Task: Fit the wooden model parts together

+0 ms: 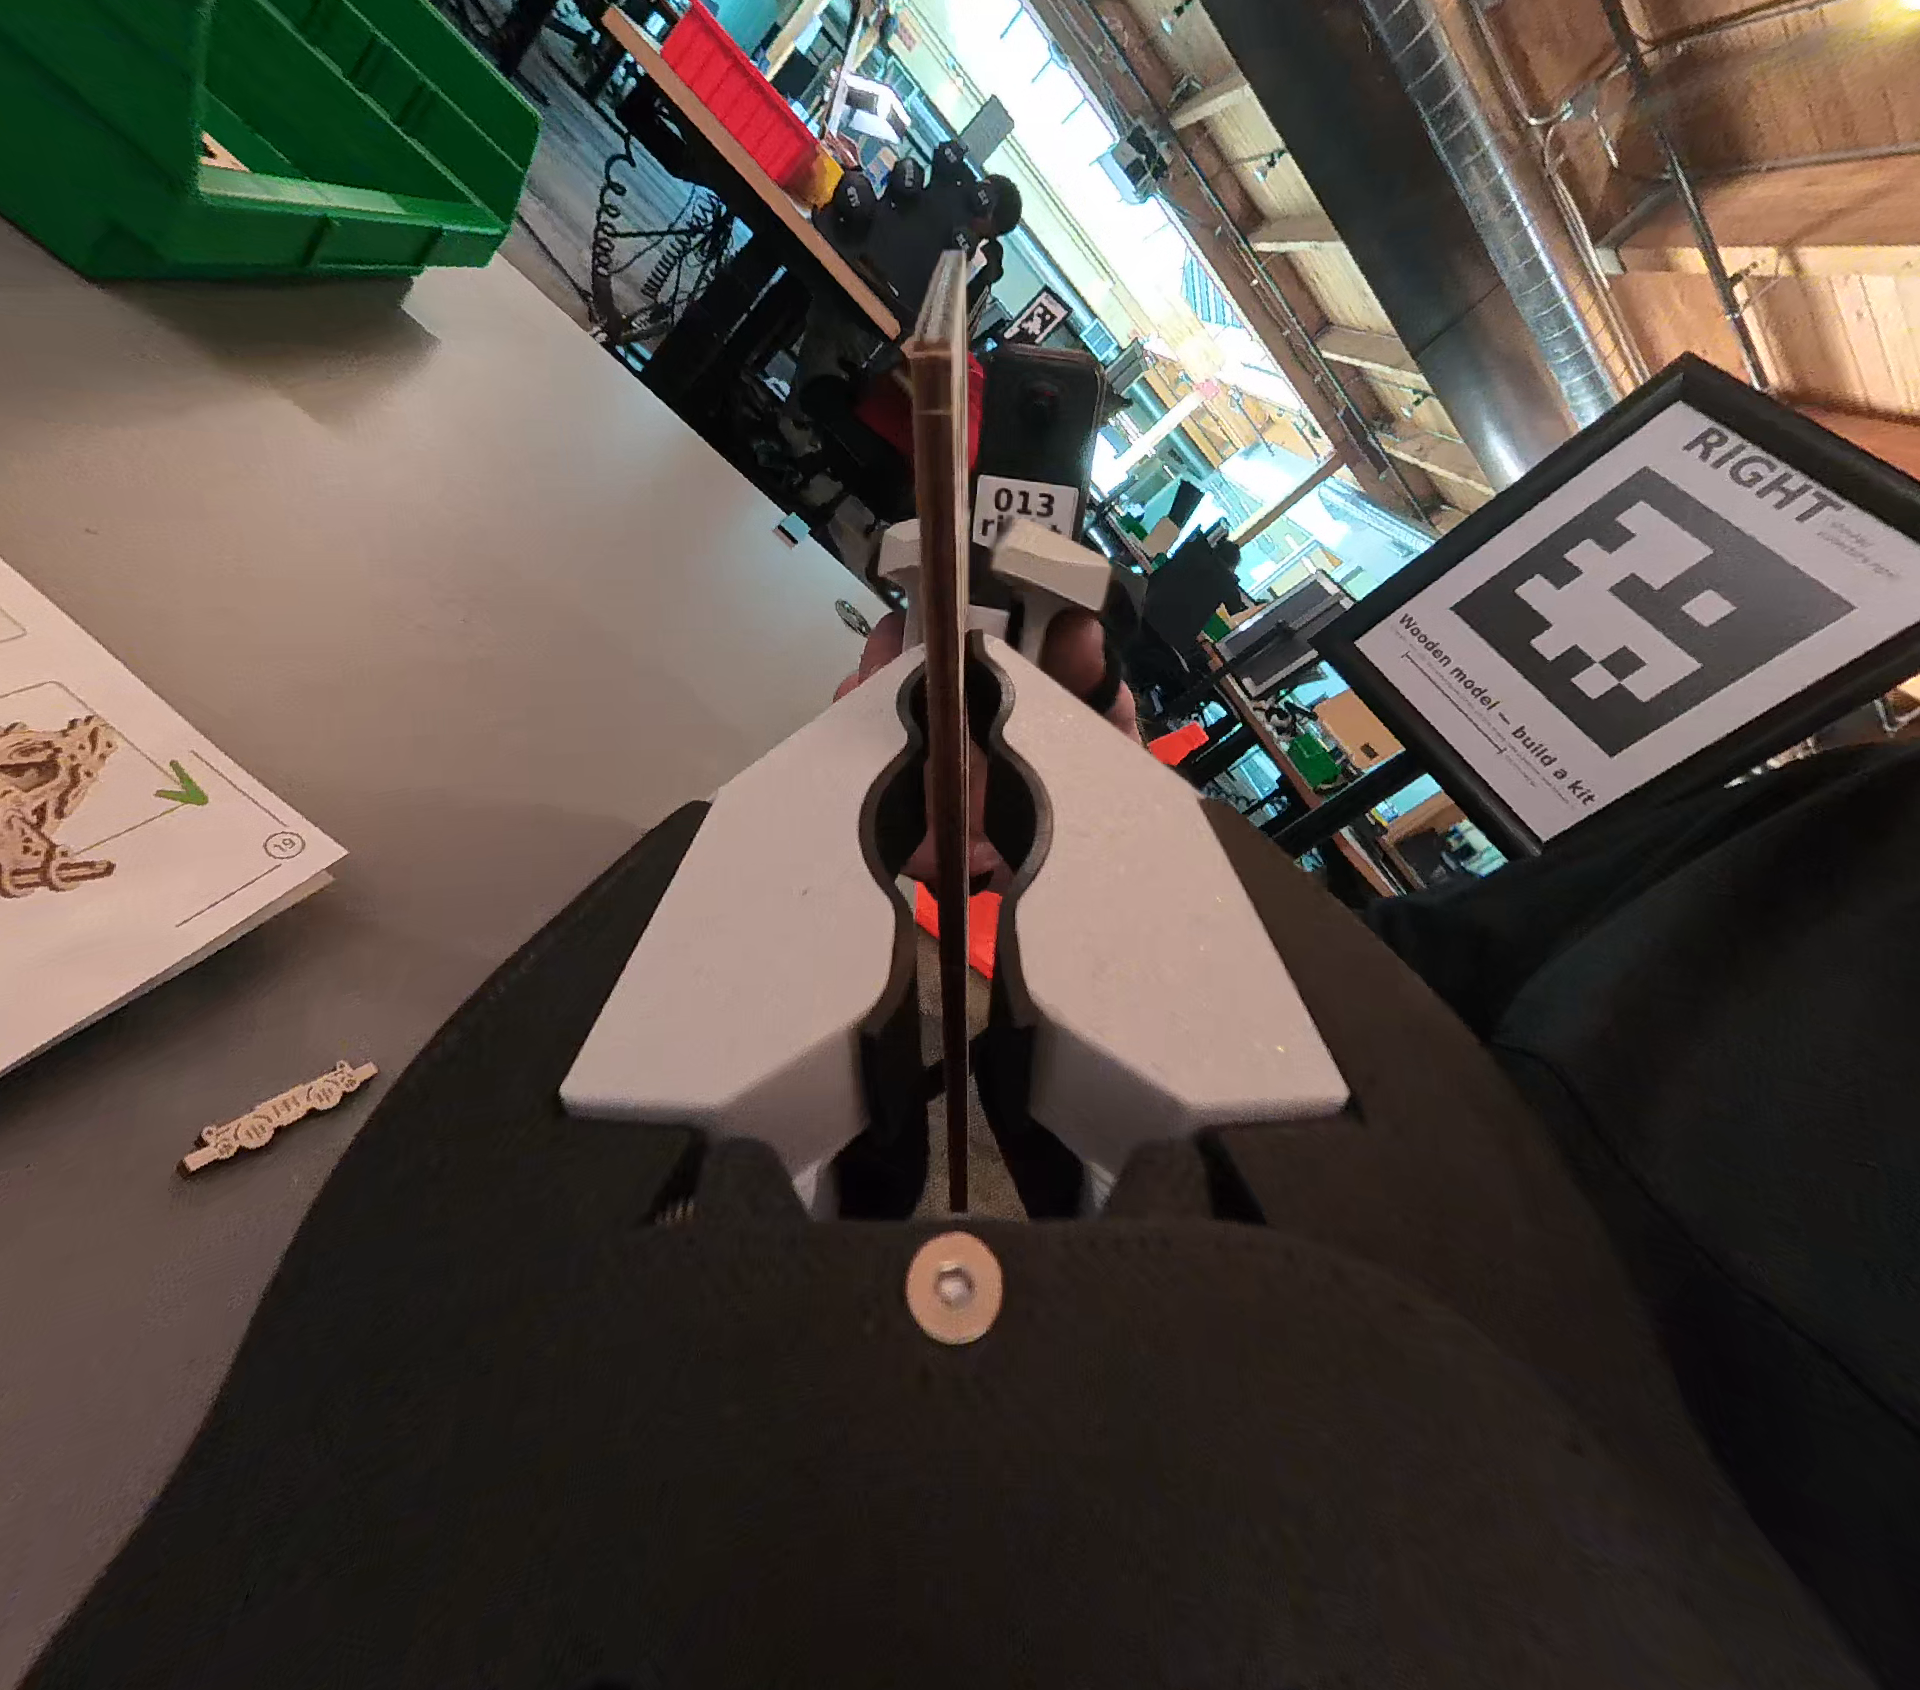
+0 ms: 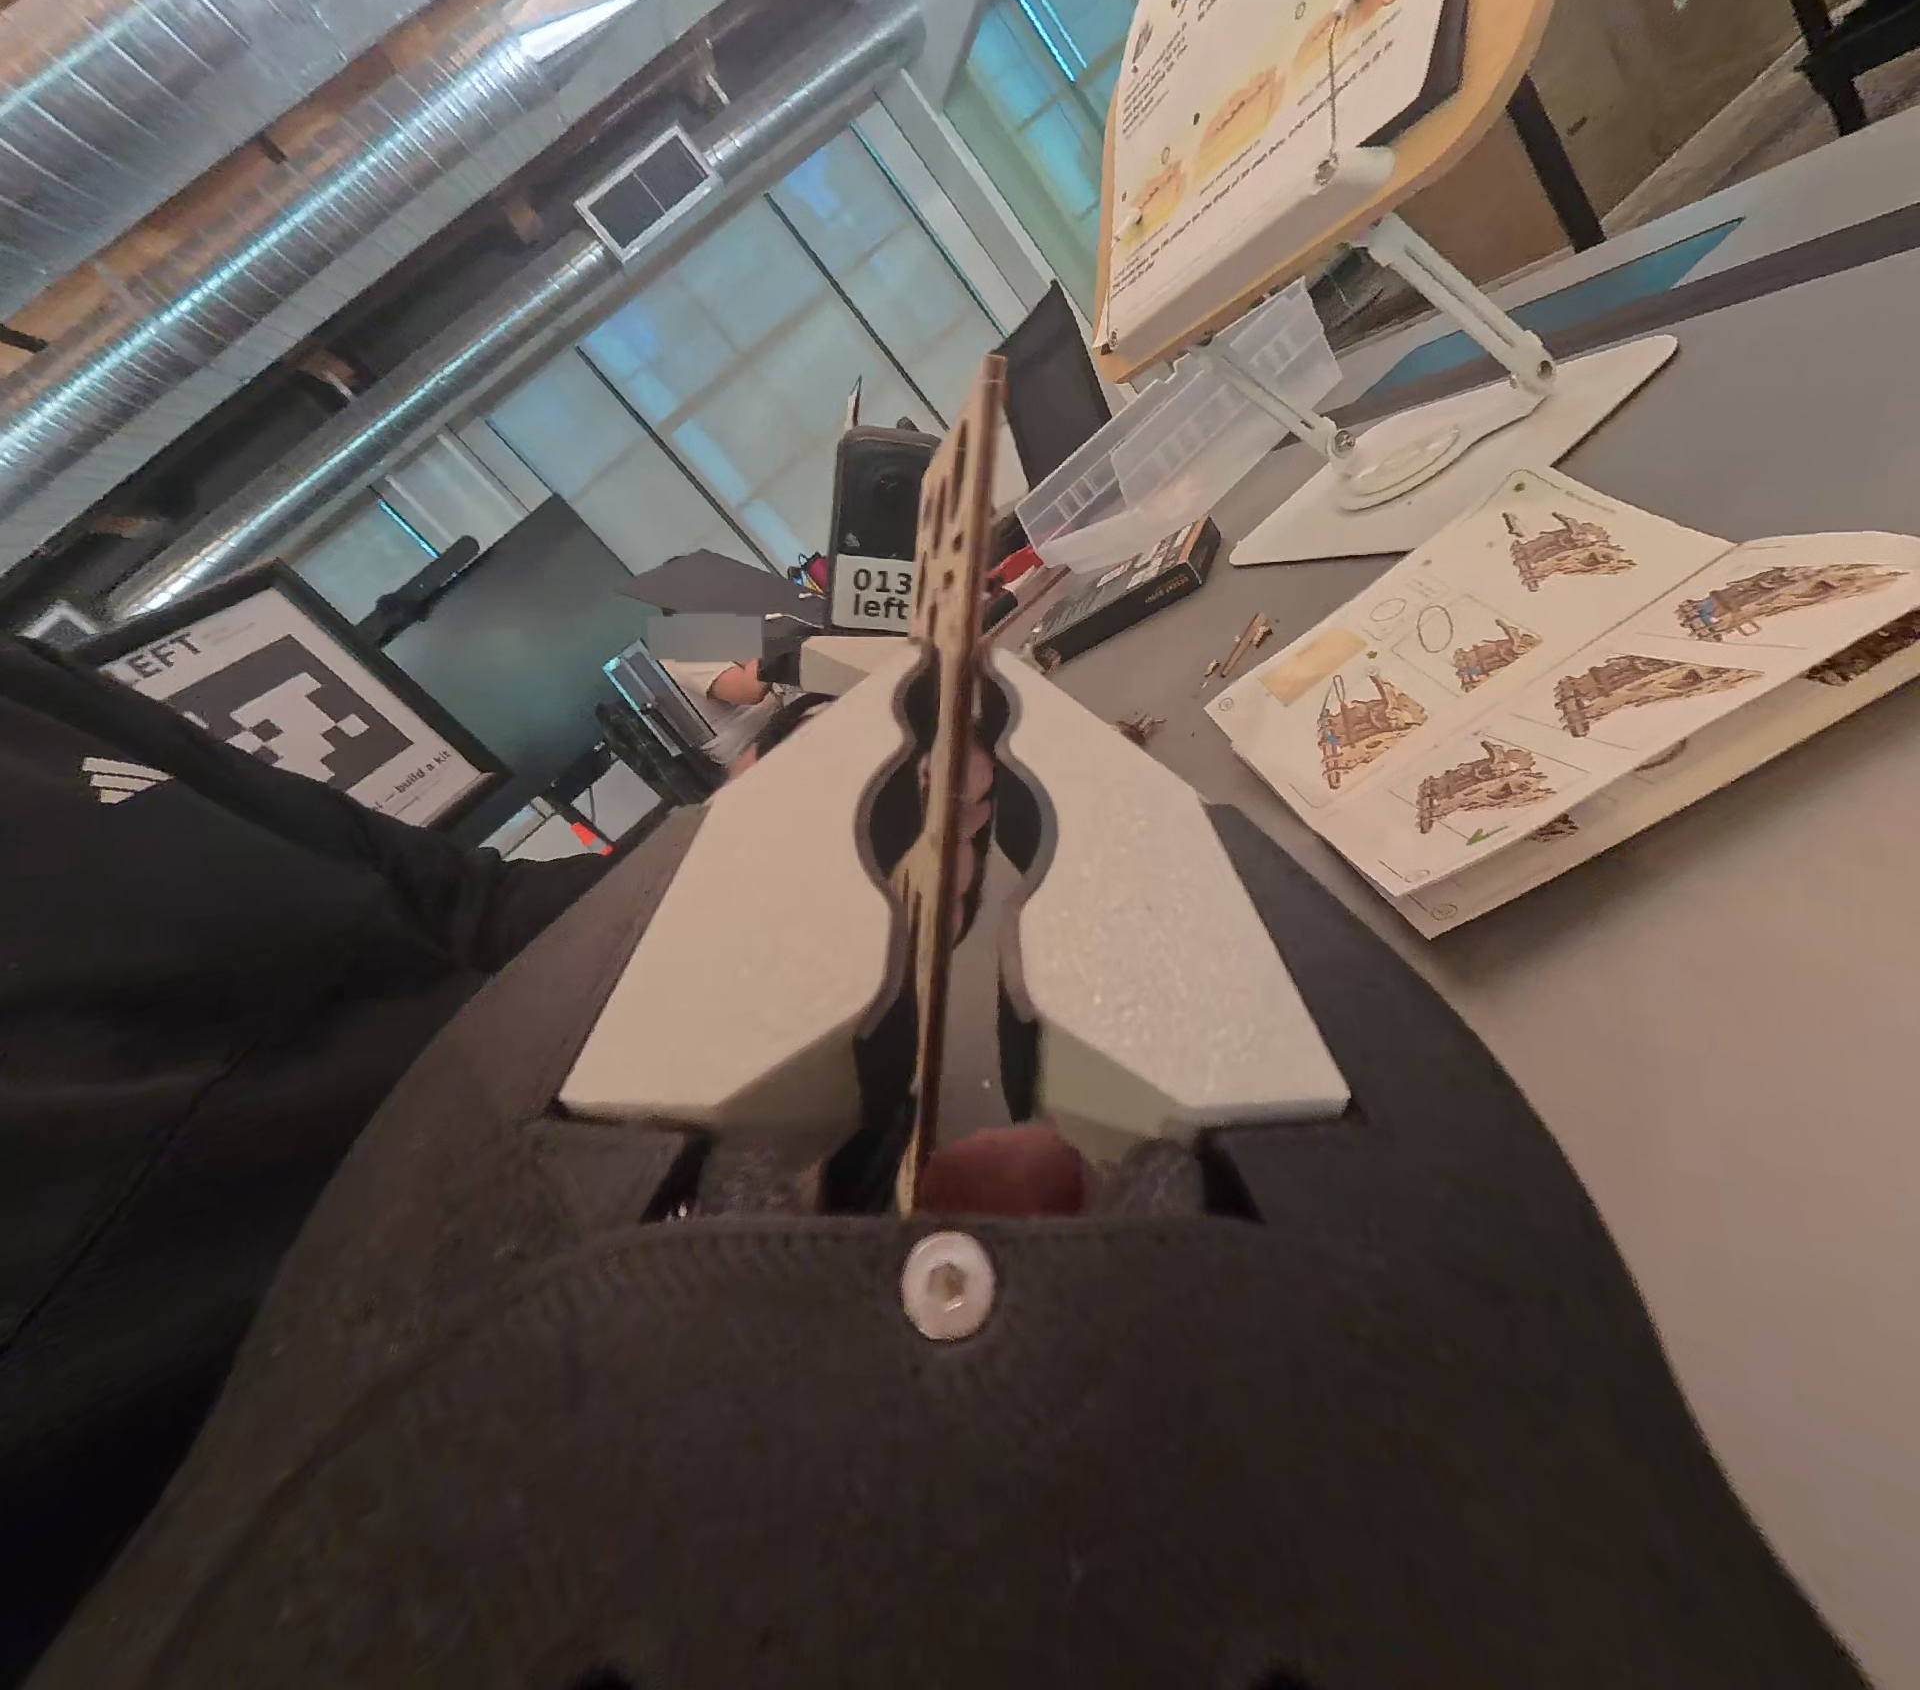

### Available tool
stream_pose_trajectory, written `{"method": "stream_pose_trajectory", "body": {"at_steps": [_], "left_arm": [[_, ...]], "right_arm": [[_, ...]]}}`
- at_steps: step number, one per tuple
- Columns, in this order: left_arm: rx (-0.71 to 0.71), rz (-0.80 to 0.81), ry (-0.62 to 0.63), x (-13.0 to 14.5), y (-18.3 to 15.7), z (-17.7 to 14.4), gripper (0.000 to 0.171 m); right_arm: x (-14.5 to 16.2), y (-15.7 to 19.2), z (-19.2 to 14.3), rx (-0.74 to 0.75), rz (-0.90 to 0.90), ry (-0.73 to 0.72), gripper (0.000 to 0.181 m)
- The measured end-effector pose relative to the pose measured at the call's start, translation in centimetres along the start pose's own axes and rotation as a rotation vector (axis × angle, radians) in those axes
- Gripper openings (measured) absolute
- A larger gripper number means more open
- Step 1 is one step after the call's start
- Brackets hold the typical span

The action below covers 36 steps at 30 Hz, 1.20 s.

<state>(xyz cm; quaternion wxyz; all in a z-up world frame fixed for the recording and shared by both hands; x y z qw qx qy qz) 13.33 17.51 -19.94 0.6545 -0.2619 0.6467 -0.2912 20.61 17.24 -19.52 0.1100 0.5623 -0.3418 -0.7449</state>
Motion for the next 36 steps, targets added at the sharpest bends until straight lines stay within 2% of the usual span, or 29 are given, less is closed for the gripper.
{"method": "stream_pose_trajectory", "body": {"at_steps": [6, 11, 24, 26, 30, 36], "left_arm": [[-0.008, 0.005, 0.017, 0.5, 0.5, 0.2, 0.001], [-0.069, 0.054, 0.040, 1.0, 1.1, 0.5, 0.001], [-0.248, 0.218, 0.105, 1.6, 3.3, 1.0, 0.002], [-0.248, 0.200, 0.088, 1.4, 3.4, 0.9, 0.001], [-0.158, 0.128, 0.029, 0.9, 3.0, 0.7, 0.001], [-0.111, 0.102, 0.028, 1.0, 2.8, 1.1, 0.000]], "right_arm": [[0.4, -0.7, -0.1, 0.030, 0.003, 0.022, 0.003], [0.8, -1.6, -0.3, 0.089, -0.020, 0.042, 0.002], [1.6, -4.1, -0.1, 0.416, -0.215, 0.154, 0.004], [1.5, -4.0, 0.1, 0.408, -0.217, 0.148, 0.005], [2.0, -3.3, -0.5, 0.293, -0.170, 0.191, 0.009], [2.9, -3.0, -1.3, 0.204, -0.102, 0.147, 0.006]]}}
Point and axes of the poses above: each gripper's, where its closed fingertips meet, z out along the fingers, x out of its underside, y = z × x across the jaws, the point moved 3 cm from there along -z, back along the fingers, and after that the axes turned 4 degrees about y, right-handed, at the moved point
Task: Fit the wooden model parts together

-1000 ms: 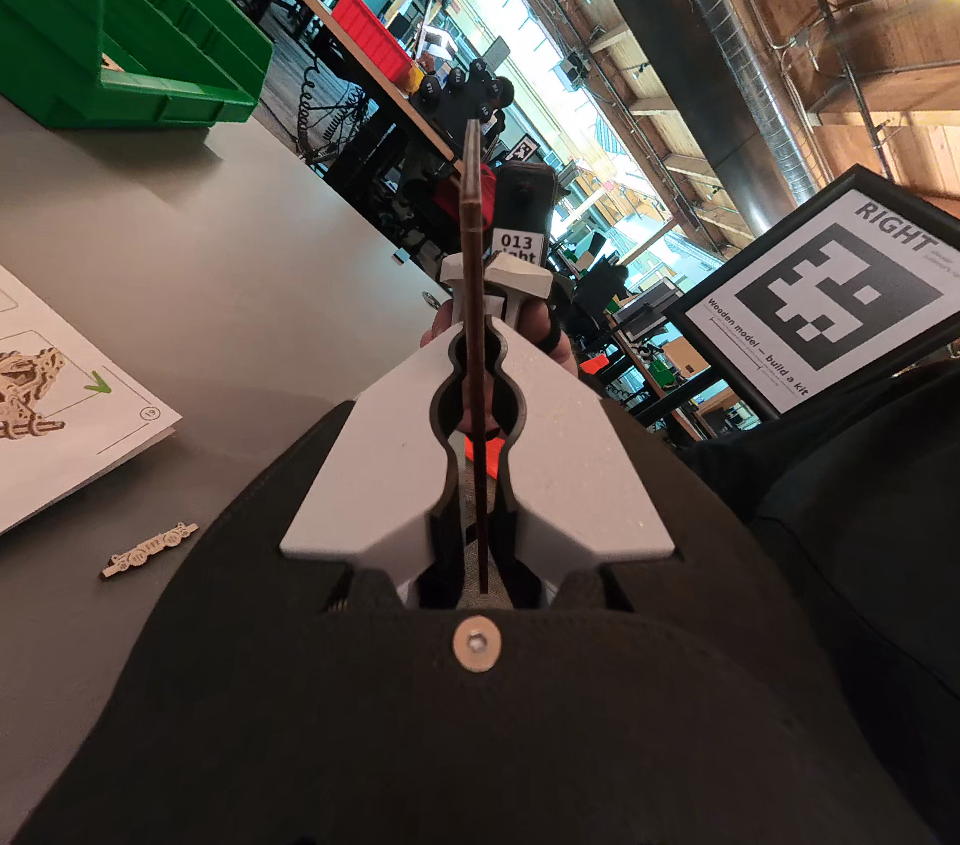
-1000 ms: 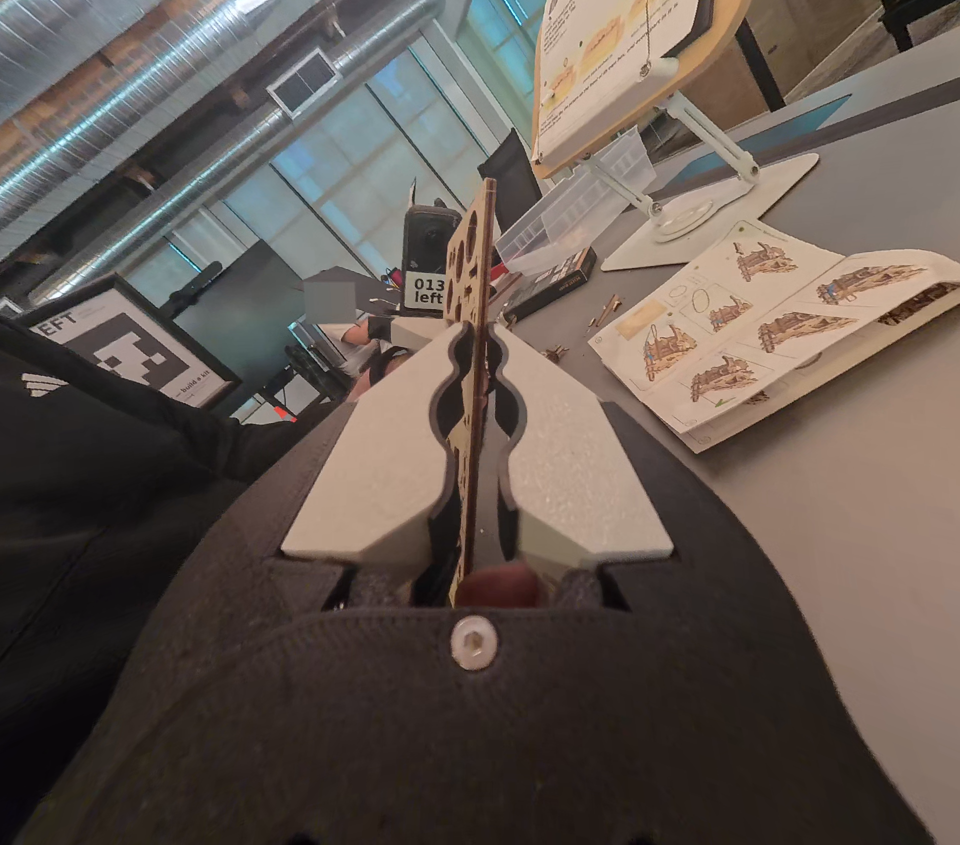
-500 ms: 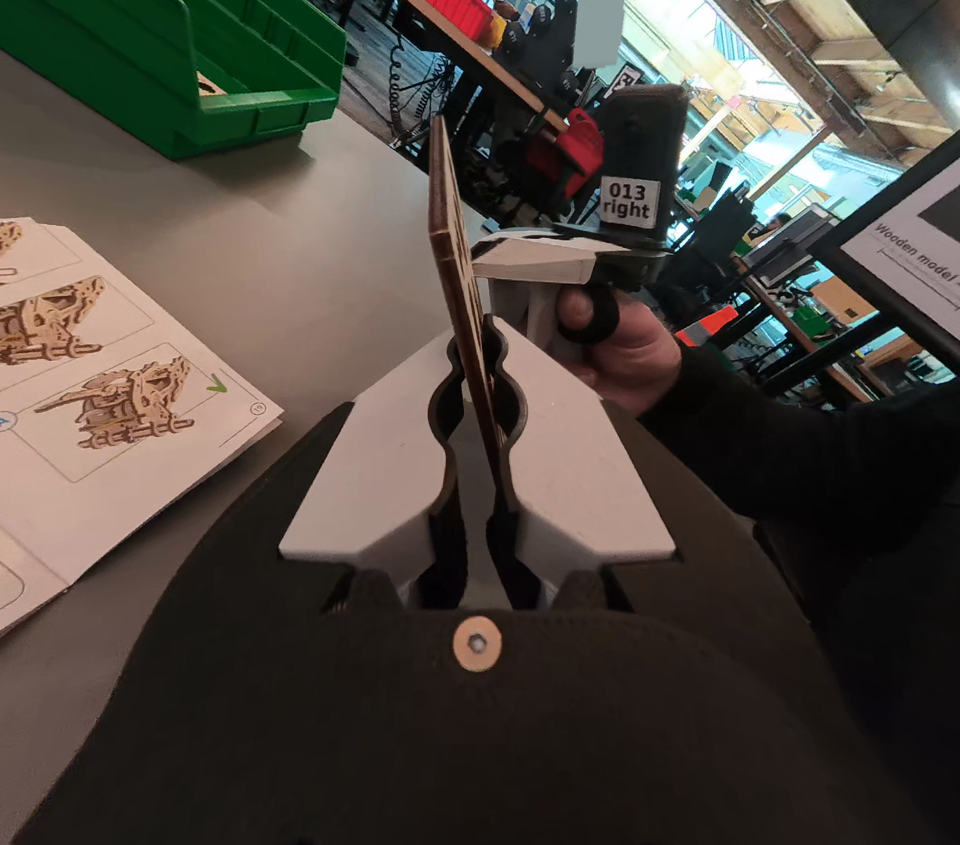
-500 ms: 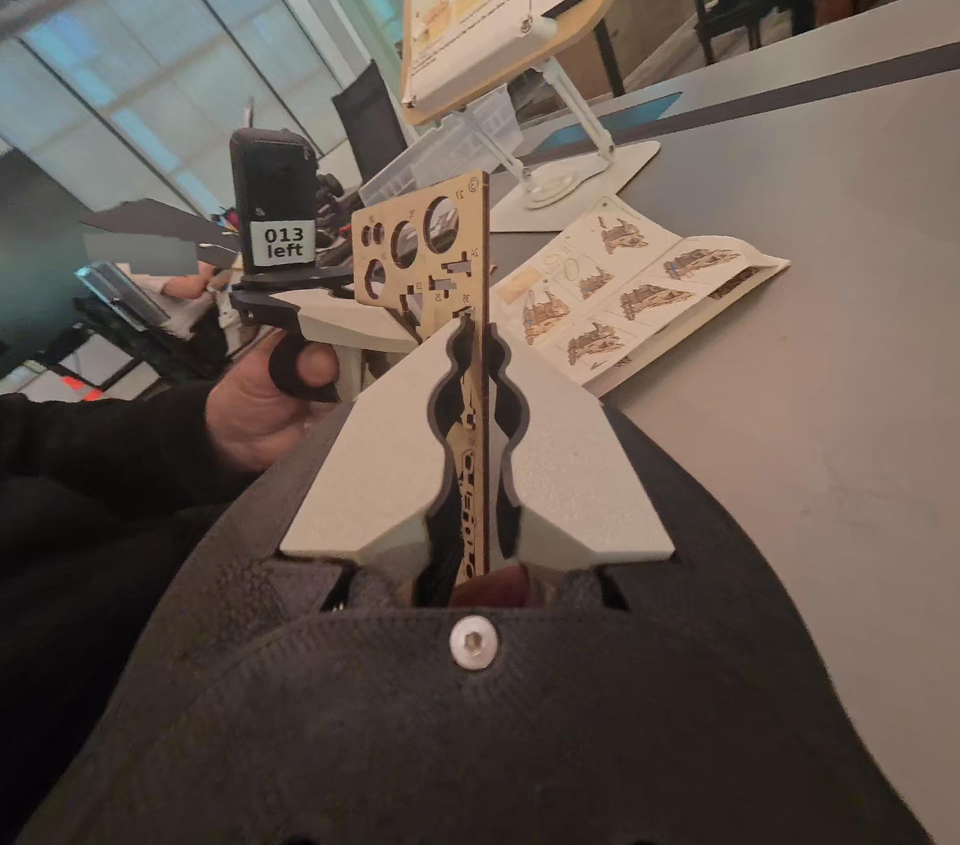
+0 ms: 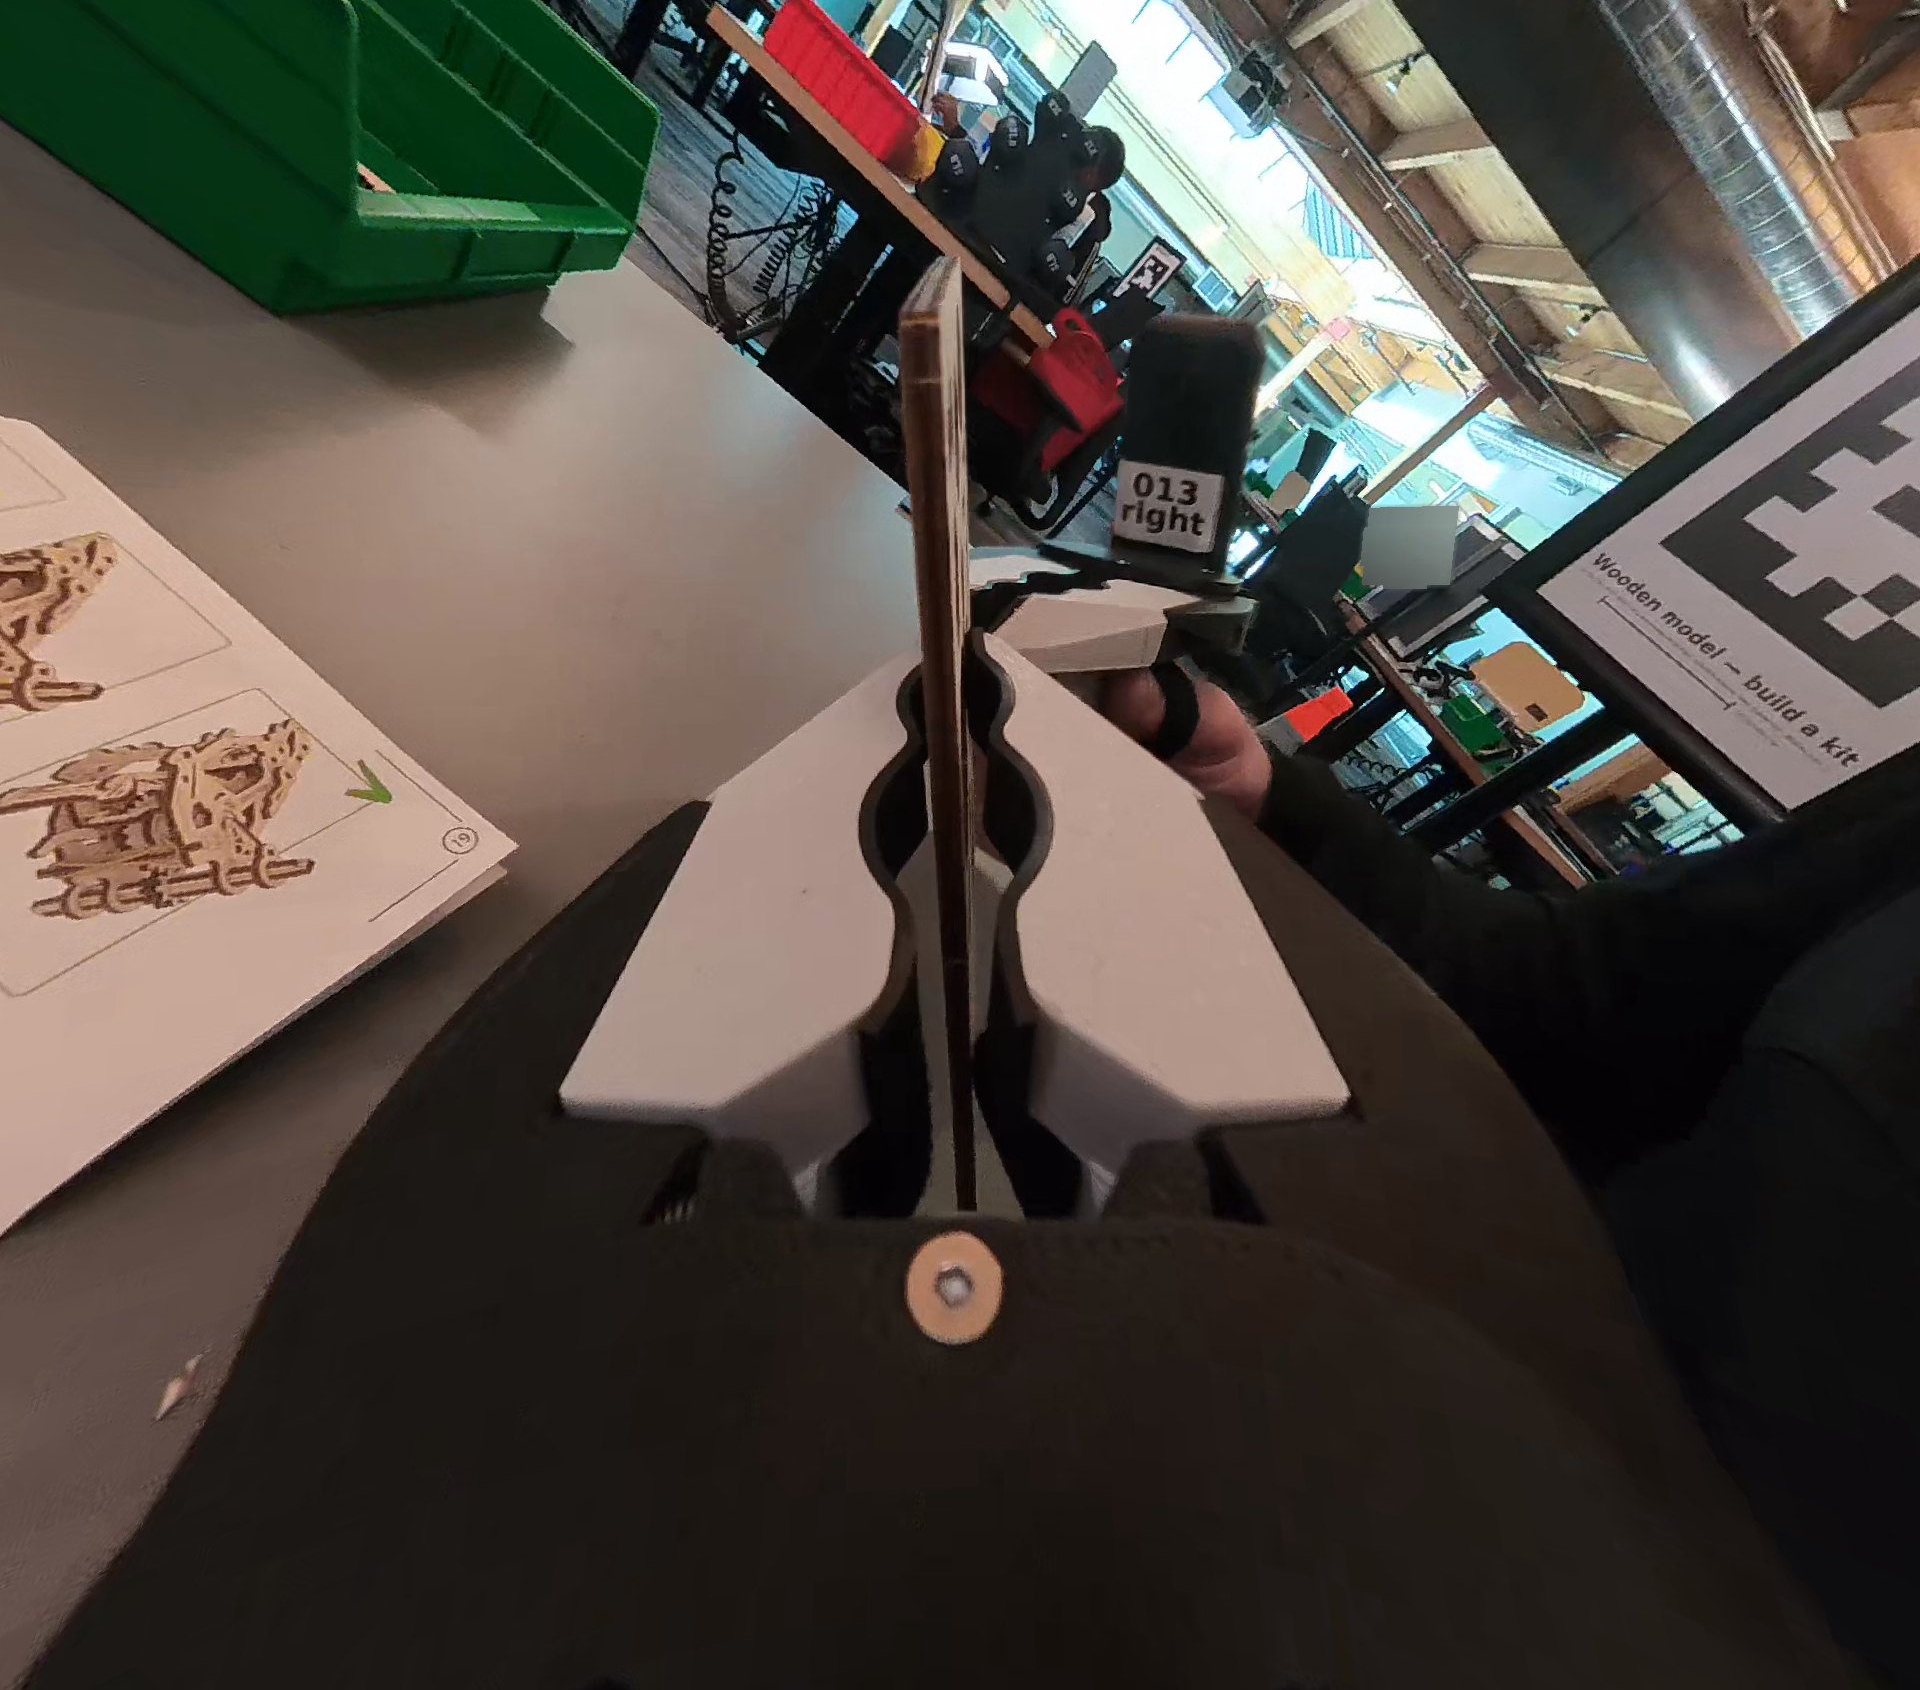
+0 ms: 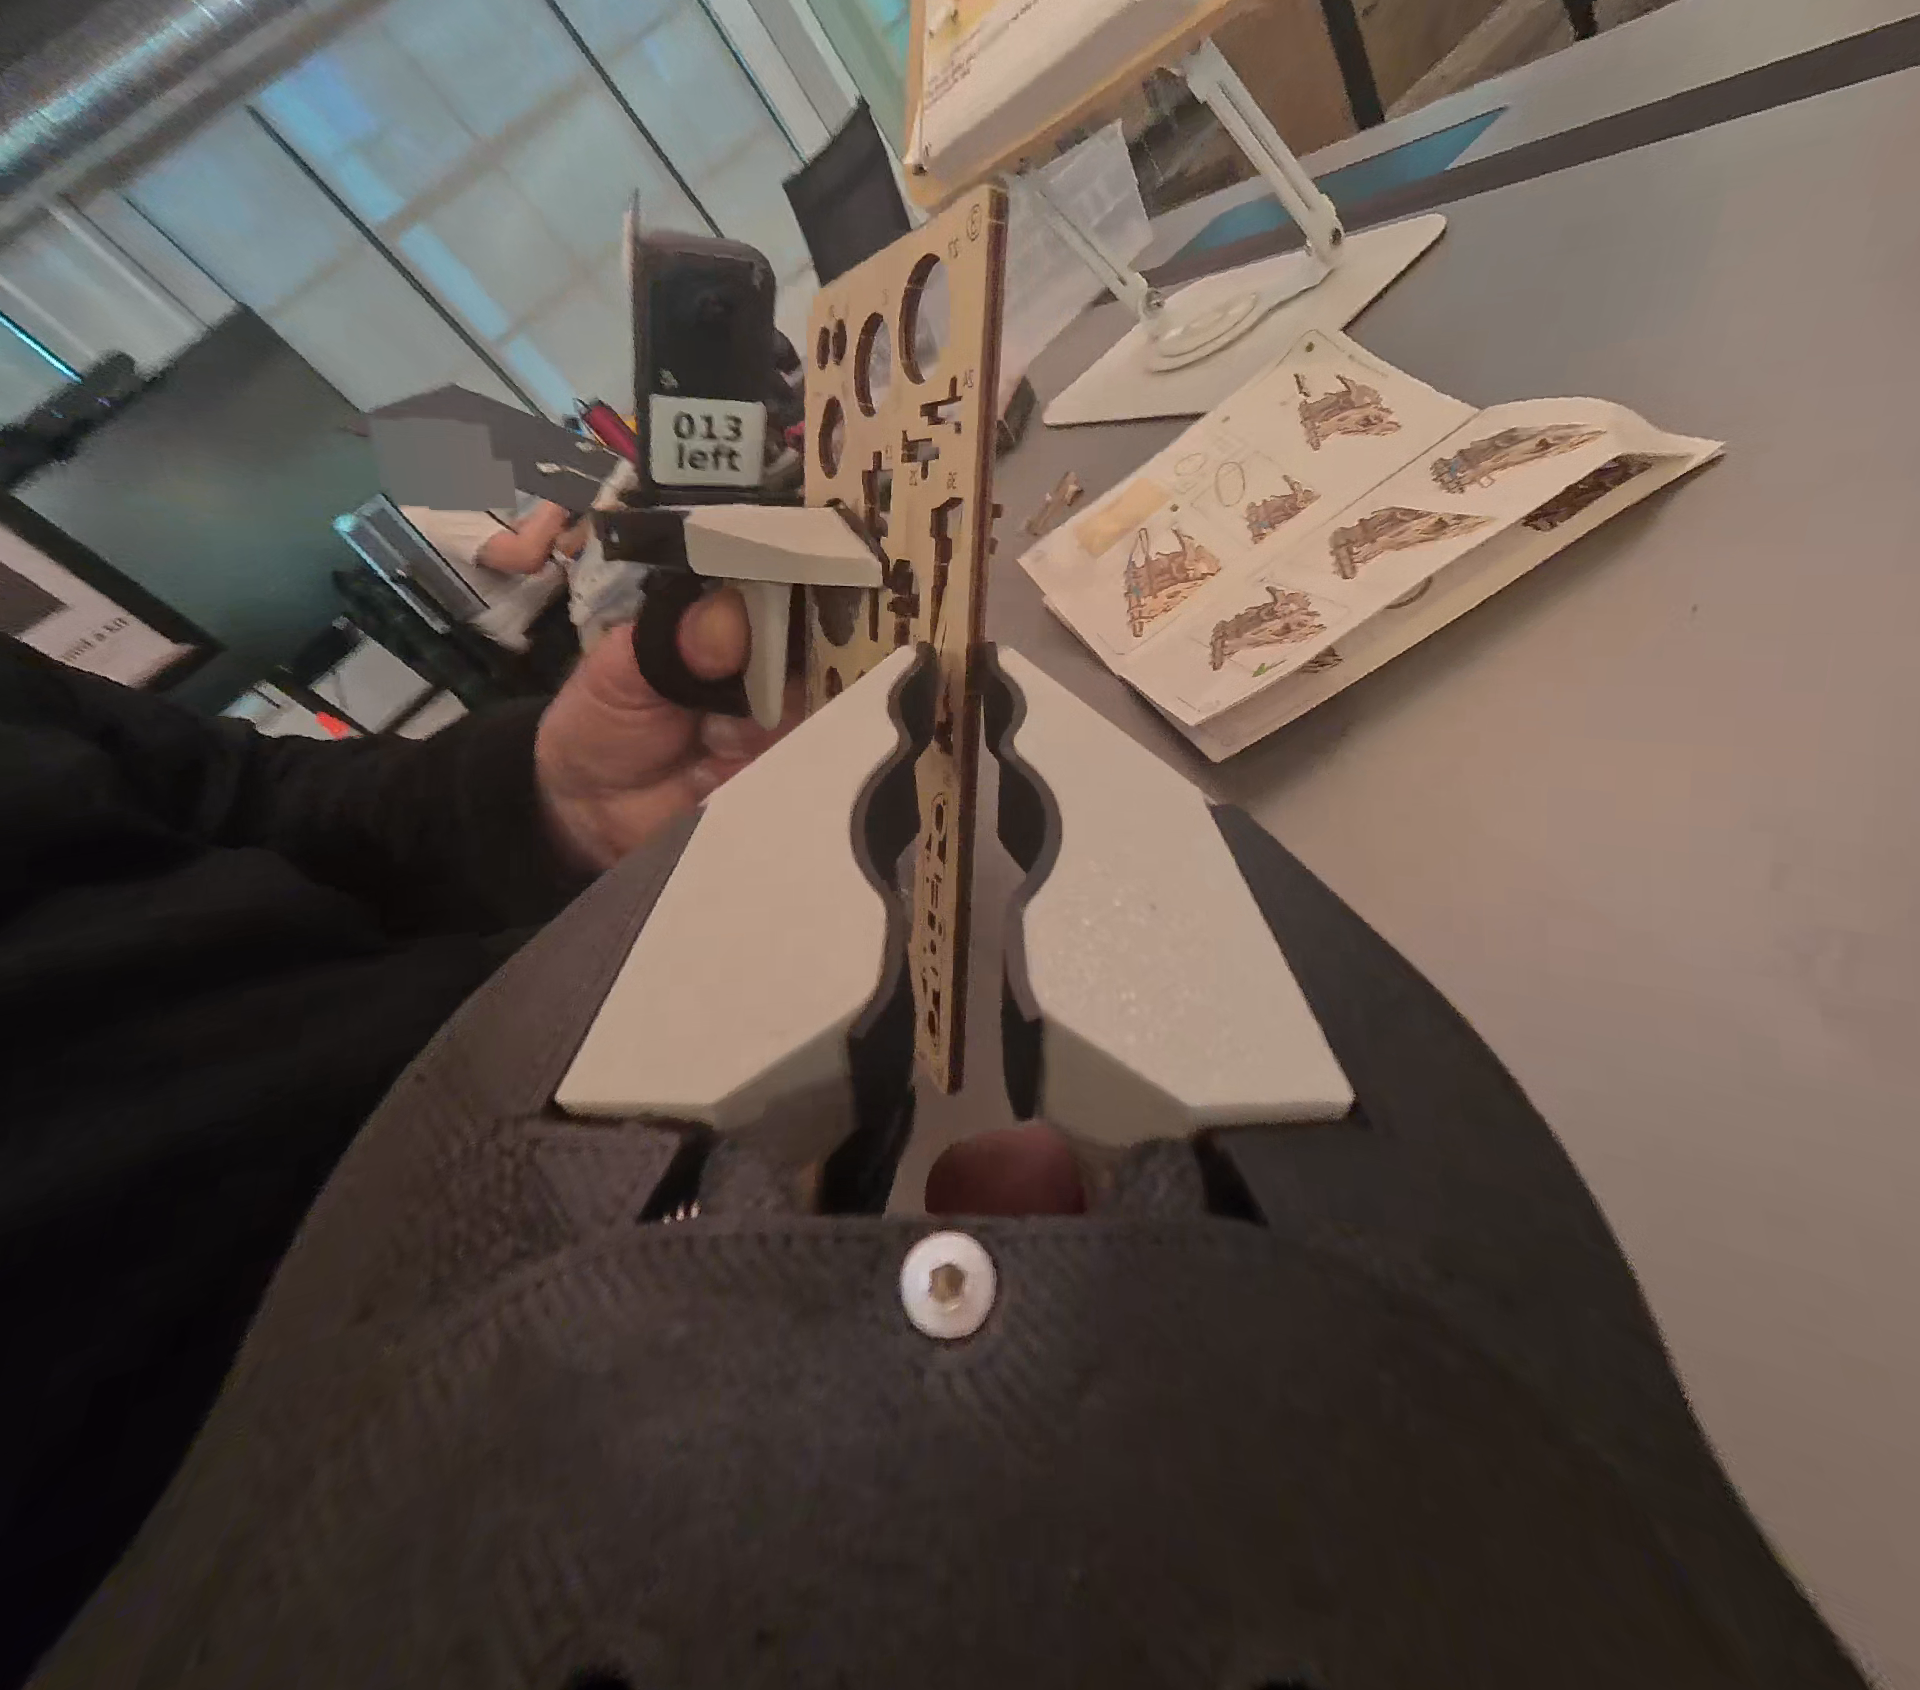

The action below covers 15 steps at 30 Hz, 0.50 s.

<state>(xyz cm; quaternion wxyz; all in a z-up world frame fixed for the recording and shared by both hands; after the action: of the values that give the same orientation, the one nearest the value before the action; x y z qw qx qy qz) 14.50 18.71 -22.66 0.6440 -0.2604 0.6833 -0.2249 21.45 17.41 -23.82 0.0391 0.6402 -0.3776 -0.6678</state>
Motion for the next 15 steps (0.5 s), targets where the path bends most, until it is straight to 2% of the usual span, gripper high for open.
{"method": "stream_pose_trajectory", "body": {"at_steps": [3, 6, 12, 15], "left_arm": [[0.017, 0.000, -0.007, 0.0, -0.2, 0.2, 0.001], [-0.009, 0.015, -0.005, 0.2, 0.0, 0.3, 0.001], [-0.159, 0.142, 0.040, 0.9, 0.3, 1.0, 0.001], [-0.156, 0.099, 0.019, 0.7, 0.9, 1.0, 0.001]], "right_arm": [[0.0, 0.0, -0.3, -0.055, 0.053, -0.048, 0.005], [0.1, -0.5, -0.3, -0.037, 0.103, -0.066, 0.005], [1.0, -1.6, -0.1, 0.193, -0.017, 0.022, 0.004], [0.8, -1.9, 0.2, 0.227, -0.035, 0.023, 0.004]]}}
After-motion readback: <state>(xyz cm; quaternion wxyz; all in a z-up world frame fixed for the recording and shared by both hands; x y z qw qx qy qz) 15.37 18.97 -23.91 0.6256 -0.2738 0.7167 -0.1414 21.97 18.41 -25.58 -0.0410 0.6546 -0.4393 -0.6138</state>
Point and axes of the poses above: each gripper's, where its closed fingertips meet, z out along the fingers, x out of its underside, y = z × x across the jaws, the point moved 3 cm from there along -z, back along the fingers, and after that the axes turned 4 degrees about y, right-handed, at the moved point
